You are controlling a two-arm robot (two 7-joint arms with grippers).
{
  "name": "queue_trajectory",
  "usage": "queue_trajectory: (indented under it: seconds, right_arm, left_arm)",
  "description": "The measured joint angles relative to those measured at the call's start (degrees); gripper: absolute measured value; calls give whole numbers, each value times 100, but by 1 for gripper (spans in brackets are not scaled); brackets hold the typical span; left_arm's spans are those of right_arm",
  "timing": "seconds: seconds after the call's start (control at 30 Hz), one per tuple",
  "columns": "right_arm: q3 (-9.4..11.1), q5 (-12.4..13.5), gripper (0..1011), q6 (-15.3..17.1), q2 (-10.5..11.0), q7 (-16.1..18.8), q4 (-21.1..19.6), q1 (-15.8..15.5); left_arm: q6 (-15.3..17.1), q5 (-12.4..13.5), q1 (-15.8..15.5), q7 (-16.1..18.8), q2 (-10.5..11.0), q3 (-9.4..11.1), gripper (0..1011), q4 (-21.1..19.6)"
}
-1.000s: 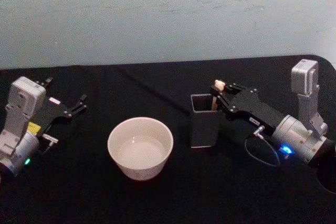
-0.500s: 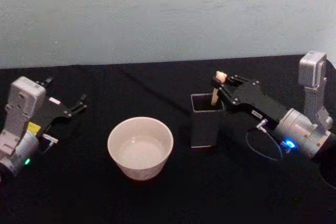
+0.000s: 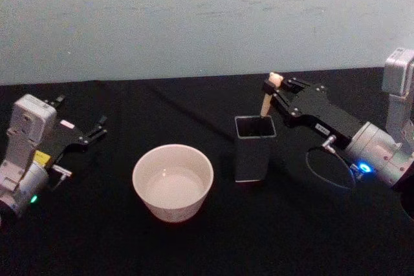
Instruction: Pick up the stirring spoon with one hand, stir inside the cup, then place it back in its original position.
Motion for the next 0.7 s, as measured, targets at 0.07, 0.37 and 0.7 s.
queue_trajectory:
  seconds: [0.07, 0.37, 0.7]
  right_arm:
    - [6, 30, 214, 12, 25, -3, -66, -3]
    - [26, 116, 214, 32, 95, -39, -300, 4]
    - [28, 147, 214, 10, 87, -100, -427, 123]
  left_arm:
    - [0, 0, 0, 0, 0, 0, 1001, 0]
    - [0, 0, 0, 0, 0, 0, 1001, 0]
    - [0, 0, 0, 0, 0, 0, 1001, 0]
